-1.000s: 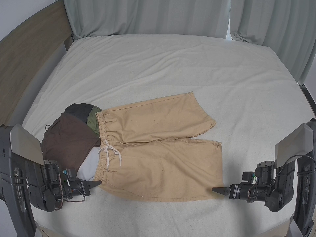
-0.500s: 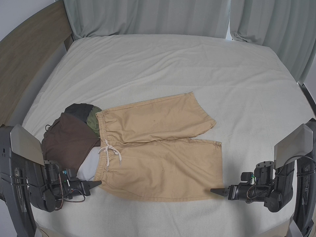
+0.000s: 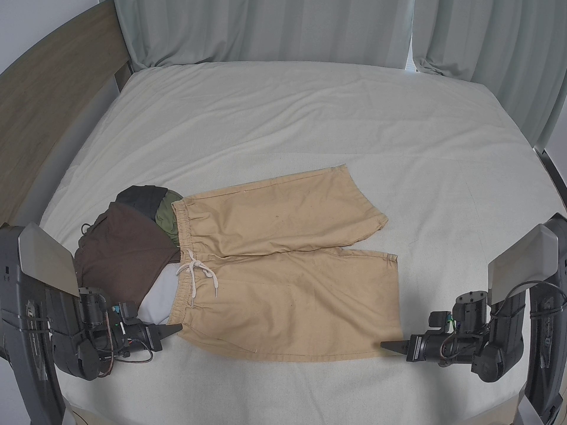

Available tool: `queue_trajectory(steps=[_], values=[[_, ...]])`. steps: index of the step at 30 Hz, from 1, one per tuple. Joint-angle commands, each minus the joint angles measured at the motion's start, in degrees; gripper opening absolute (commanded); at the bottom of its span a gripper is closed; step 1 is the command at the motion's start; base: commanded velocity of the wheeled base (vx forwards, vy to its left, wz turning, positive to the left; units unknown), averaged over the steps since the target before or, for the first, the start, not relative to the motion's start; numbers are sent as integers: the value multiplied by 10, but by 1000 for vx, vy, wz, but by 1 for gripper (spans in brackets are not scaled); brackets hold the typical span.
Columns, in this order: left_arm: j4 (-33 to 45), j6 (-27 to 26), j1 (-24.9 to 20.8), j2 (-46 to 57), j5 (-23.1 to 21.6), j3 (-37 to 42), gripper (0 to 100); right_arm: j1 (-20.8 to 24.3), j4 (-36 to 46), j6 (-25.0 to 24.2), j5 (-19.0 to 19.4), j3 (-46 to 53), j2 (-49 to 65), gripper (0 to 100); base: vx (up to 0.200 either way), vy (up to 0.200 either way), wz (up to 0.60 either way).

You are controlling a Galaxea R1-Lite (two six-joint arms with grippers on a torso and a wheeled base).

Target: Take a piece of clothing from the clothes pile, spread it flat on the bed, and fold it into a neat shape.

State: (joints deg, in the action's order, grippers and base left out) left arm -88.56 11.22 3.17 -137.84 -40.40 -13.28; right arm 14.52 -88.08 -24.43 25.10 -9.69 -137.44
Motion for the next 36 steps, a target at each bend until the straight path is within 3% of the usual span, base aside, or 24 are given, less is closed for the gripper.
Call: queue_trajectory(steps=[1,10,14,23,31,34,36], values=[[0,0,1,-1,0,0,0,2,-1,0,0,-3,-7,0,0,0,0],[0,1,3,1,-3,2,0,2,0,0,-1,2,-8,0,0,0,0],[0,1,6,8,-25,11,0,2,0,0,-1,6,-5,0,0,0,0],[0,4,10,39,-40,77,0,4,0,4,-1,29,3,0,0,0,0],[1,-1,14,51,-39,109,0,3,0,46,0,52,4,0,0,0,0],[1,-19,15,50,-39,119,0,3,0,46,2,57,9,0,0,0,0],[4,-60,19,46,-39,132,0,2,0,47,4,68,22,0,0,0,0]])
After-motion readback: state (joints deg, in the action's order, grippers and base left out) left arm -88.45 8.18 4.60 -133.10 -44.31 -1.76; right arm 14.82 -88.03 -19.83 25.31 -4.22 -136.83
